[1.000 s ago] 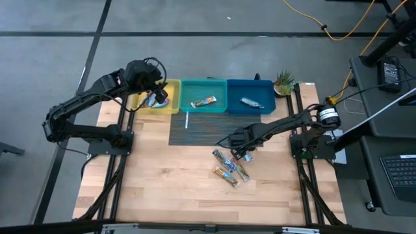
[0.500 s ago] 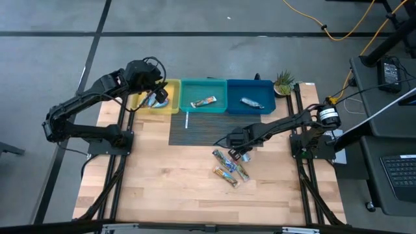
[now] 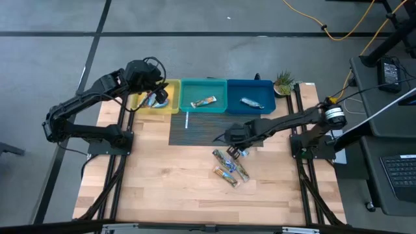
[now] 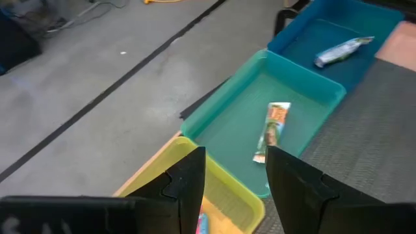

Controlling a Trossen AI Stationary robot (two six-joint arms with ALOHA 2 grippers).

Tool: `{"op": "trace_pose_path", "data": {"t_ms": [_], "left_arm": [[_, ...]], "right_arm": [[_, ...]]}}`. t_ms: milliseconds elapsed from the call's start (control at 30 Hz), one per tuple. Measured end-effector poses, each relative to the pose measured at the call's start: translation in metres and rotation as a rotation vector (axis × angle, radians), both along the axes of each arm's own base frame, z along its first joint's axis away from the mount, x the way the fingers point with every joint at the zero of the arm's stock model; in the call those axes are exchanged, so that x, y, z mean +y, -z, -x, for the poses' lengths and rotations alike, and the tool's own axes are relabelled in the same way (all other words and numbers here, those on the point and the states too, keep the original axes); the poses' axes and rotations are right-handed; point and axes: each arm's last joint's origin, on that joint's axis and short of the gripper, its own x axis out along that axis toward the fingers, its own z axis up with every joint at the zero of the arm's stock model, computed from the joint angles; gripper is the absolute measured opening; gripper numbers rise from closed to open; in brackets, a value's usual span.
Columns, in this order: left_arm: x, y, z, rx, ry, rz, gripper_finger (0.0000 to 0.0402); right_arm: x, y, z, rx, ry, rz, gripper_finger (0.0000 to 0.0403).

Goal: Pick and place Granola Bars by type
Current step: Put the yellow granola bar into the green bin

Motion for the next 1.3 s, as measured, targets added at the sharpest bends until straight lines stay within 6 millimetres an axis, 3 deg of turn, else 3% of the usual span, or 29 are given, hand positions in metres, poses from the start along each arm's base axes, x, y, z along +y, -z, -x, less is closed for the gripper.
{"op": "trace_pose_path", "data": {"t_ms": [200, 333, 533, 700, 1067, 1300], "left_arm": [[-0.001, 0.000, -0.001, -0.011, 0.029, 0.019, 0.0152], [-0.001, 0.001, -0.001, -0.009, 0.031, 0.023, 0.0152], [-0.001, 0.001, -0.001, -0.009, 0.034, 0.024, 0.0152], [-0.001, 0.001, -0.001, -0.011, 0.037, 0.026, 0.0152], [-0.001, 0.001, -0.001, -0.009, 0.037, 0.028, 0.0152], [-0.001, 0.001, -0.001, 0.006, 0.052, 0.014, 0.0152]], "right_arm": [[-0.005, -0.074, 0.008, -0.227, -0.106, 0.185, 0.0006], [-0.001, -0.121, 0.020, -0.396, -0.297, 0.301, 0.0017], [0.013, -0.165, 0.033, -0.663, -0.588, 0.498, 0.0006], [0.017, -0.182, 0.036, -0.790, -0.662, 0.568, 0.0015], [0.020, -0.191, 0.033, -0.901, -0.742, 0.586, 0.0012], [0.005, -0.192, 0.030, -0.892, -0.688, 0.618, 0.0007]]}}
